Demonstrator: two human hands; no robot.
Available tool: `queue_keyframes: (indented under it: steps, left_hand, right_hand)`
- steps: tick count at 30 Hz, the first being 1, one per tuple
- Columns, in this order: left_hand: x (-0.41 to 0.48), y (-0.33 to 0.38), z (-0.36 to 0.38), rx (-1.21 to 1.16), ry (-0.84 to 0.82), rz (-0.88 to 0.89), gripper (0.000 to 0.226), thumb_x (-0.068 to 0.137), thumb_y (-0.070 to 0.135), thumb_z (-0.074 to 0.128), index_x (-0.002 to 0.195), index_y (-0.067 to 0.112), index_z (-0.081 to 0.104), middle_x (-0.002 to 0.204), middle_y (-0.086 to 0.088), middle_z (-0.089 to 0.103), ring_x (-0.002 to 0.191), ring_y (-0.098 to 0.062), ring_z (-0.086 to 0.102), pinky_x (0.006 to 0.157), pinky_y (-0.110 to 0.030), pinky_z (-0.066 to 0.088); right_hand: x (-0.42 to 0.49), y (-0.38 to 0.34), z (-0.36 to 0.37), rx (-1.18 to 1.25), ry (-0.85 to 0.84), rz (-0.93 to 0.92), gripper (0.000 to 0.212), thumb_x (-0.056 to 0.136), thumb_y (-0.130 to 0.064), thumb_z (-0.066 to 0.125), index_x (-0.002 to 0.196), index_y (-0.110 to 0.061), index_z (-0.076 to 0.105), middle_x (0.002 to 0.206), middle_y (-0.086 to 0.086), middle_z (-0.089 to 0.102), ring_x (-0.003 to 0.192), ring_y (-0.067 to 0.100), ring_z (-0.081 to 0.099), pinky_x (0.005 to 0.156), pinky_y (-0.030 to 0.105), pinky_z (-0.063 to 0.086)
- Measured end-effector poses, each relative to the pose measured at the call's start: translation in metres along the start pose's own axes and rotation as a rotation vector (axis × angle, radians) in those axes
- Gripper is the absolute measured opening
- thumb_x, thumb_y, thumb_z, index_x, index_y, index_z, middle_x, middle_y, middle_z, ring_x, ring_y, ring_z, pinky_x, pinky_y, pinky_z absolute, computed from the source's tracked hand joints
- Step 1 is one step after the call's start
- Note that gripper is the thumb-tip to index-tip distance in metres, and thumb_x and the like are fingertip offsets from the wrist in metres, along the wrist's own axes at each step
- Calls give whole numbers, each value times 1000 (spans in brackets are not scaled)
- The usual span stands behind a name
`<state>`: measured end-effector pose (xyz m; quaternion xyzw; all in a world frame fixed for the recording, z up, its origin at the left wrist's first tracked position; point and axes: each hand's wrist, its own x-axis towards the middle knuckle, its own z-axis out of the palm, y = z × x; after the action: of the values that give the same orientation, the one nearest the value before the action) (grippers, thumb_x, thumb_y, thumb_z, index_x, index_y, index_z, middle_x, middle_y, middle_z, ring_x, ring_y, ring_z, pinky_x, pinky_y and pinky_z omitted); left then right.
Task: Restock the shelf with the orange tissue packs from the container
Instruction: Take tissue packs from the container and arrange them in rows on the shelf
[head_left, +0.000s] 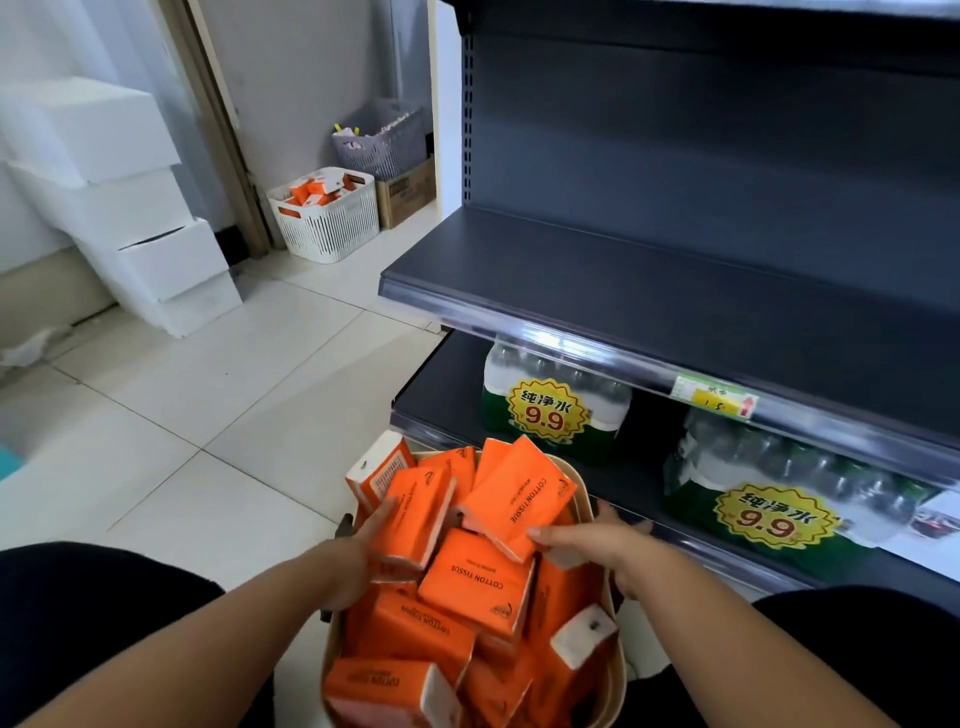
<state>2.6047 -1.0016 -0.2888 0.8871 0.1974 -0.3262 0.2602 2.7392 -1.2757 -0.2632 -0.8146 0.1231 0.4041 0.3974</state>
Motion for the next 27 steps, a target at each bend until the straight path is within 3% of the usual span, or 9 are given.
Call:
queue_keyframes:
  steps: [2,6,9,12,15,18,21,24,27]
  left_hand:
    - [9,-7,11,-102,119,-68,95,93,48,50,136,53,-34,140,-19,45,120,-34,54,107,-46,39]
    - [20,-10,24,-307,258,-237,78,87,63,36,149,47,-9,142,-20,41,126,-42,46,106,-57,39]
    - [28,-8,22,-350,347,-354,67,96,45,41,153,34,7,144,-25,32,130,-45,37,108,-53,32]
    - [42,-12,17,-485,399,-441,56,96,19,43,147,8,23,132,-22,45,119,-37,47,97,-38,41]
    - [44,-8,11,-692,400,-503,43,97,22,42,131,-4,41,99,-16,48,89,-30,51,68,-32,37]
    - [40,-3,14,-845,373,-479,51,88,28,50,127,-4,49,108,-22,58,89,-32,56,64,-33,39]
    - [36,-4,15,-895,326,-425,42,82,26,52,115,2,60,96,-14,67,82,-29,64,75,-37,53]
    - [33,-1,14,-916,321,-347,31,83,32,50,99,10,65,90,-14,70,85,-32,68,91,-46,52]
    - [39,8,14,-936,285,-279,45,75,44,52,104,12,64,92,-11,72,87,-30,68,88,-43,52]
  right_hand:
    - [-6,-11,0,-58,54,-80,145,47,-45,94,153,-37,-4,159,9,-25,149,36,-1,117,54,21]
    - [-12,-32,15,-232,64,-241,140,63,-20,89,147,-48,-21,156,-2,-34,147,34,-18,118,59,9]
    - [-9,-35,24,-364,63,-349,134,67,-15,83,144,-54,-20,153,-11,-37,144,29,-27,116,63,4]
    - [-6,-39,30,-326,-12,-452,108,72,-24,76,150,-49,5,160,-14,-17,149,29,-9,119,53,14]
    - [0,-37,35,-405,-20,-574,85,78,-36,72,148,-44,25,161,-13,3,147,28,11,118,48,22]
    - [-2,-33,45,-567,104,-651,94,80,-47,72,151,-44,11,161,-11,-2,148,26,7,119,47,18]
    - [-6,-29,55,-436,229,-578,112,70,-56,77,149,-47,-2,161,-6,-8,148,31,6,117,52,21]
    - [-3,-26,57,-293,248,-479,125,62,-58,82,147,-47,-8,160,-3,-15,147,33,9,115,53,27]
    - [1,-22,49,-214,233,-451,124,63,-55,83,149,-42,-5,160,1,-14,144,32,21,113,46,32]
